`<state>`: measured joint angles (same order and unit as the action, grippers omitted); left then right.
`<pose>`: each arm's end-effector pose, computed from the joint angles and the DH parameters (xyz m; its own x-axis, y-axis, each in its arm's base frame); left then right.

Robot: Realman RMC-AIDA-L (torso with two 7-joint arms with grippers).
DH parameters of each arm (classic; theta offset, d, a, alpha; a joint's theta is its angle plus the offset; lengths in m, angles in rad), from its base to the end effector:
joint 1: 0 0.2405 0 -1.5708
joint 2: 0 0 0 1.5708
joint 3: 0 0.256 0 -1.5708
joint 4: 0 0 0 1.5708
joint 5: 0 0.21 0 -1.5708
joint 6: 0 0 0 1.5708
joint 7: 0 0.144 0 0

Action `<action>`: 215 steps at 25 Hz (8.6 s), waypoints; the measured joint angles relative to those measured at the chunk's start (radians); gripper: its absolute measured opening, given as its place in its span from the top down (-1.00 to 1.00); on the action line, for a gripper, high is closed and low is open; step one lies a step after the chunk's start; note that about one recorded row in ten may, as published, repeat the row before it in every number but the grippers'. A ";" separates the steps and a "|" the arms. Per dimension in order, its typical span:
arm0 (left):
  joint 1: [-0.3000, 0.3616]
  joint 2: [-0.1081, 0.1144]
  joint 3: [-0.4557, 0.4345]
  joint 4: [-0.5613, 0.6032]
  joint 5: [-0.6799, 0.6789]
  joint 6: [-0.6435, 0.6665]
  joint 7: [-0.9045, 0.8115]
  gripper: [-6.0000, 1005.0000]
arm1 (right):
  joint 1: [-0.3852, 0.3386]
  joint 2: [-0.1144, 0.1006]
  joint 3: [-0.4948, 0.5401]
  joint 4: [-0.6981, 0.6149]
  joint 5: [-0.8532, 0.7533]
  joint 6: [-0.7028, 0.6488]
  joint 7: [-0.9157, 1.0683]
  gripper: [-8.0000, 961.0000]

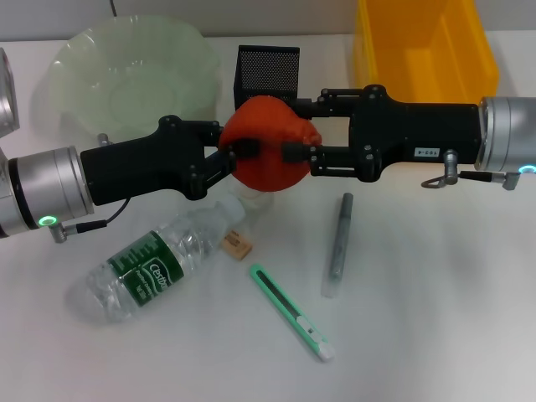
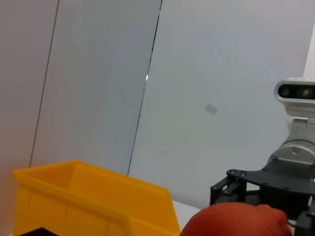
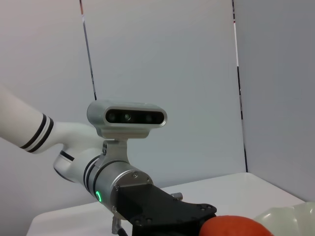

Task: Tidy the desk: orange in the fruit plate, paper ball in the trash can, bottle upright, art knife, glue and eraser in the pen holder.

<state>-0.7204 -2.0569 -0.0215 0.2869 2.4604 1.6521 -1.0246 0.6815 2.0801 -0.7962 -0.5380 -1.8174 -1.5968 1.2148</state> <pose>-0.2400 0.3323 -0.0259 0.7063 0.2163 0.6741 0.3836 -0.9172 -0.1076 0.1926 0.3514 -0.0205 0.7879 -0.1148 -0.6050 -0.2110 -0.9733 -0.0901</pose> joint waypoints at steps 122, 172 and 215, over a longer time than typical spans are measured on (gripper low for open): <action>0.223 0.079 0.653 0.179 -0.529 0.085 -0.139 -0.69 | 0.307 0.005 -0.384 -0.080 -0.423 0.375 0.505 -0.72; 0.228 0.075 0.626 0.179 -0.534 0.083 -0.132 -0.69 | 0.343 0.012 -0.503 0.136 -0.274 0.606 0.411 -0.68; 0.243 0.072 0.597 0.180 -0.536 0.079 -0.129 -0.68 | -0.084 -0.001 -0.428 -0.344 0.029 0.360 0.329 0.39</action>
<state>-0.4772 -1.9849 0.5752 0.4664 1.9249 1.7309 -1.1537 0.5972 2.0795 -1.2245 -0.8824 -1.7888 -1.2370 1.5437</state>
